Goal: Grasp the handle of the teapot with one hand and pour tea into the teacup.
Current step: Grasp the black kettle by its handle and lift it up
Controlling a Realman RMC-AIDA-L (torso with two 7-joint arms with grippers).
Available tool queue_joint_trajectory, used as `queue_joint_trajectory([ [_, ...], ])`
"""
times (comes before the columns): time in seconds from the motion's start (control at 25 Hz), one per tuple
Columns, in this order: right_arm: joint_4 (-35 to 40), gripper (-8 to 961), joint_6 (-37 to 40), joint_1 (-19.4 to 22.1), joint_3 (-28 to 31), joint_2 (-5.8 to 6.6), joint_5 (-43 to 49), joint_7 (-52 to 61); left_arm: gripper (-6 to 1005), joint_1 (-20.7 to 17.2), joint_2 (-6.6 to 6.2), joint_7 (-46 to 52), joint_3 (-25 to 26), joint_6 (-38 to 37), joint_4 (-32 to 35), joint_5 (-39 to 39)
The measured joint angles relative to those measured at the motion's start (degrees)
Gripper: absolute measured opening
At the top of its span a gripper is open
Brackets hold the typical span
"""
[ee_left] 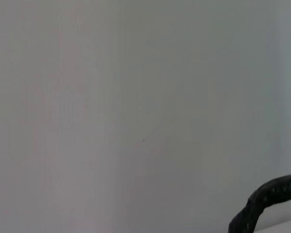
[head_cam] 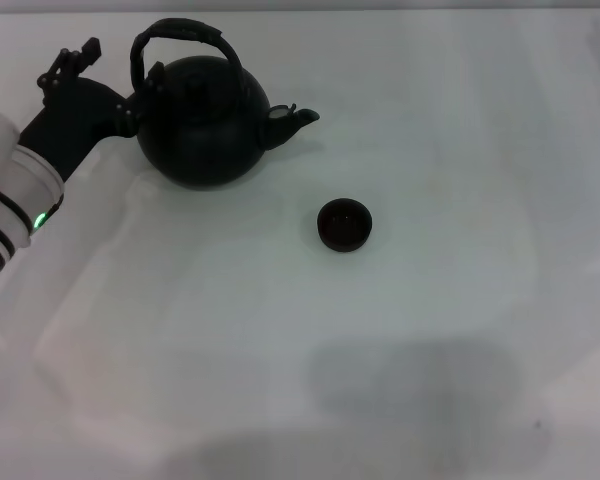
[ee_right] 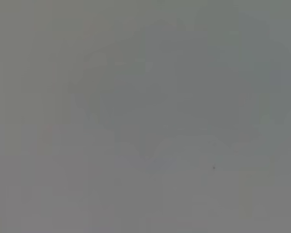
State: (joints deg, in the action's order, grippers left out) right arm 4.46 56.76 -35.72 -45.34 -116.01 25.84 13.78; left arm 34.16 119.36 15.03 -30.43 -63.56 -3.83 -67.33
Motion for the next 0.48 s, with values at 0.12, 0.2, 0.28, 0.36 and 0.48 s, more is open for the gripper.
queue_joint_trajectory([
  [0.12,0.01,863,-0.12,-0.08,-0.02,0.0,0.0,0.02,831,0.5,0.04,0.0,-0.02,1.34,-0.09,0.0],
  [0.2,0.02,863,-0.37,-0.08,-0.02,0.0,0.0,0.02,831,0.64,0.08,0.0,-0.03,1.52,-0.2,0.0],
  [0.28,0.02,863,-0.51,-0.08,-0.02,0.0,0.0,0.02,828,0.72,0.12,0.0,-0.05,1.54,-0.33,0.0],
  [0.36,0.02,863,-0.58,-0.07,-0.01,0.0,0.0,0.02,822,0.78,0.18,0.0,-0.07,1.48,-0.48,0.0],
  [0.48,0.02,863,-0.6,-0.06,-0.02,0.0,0.0,0.02,769,0.79,0.18,-0.01,-0.07,1.54,-0.56,0.01],
])
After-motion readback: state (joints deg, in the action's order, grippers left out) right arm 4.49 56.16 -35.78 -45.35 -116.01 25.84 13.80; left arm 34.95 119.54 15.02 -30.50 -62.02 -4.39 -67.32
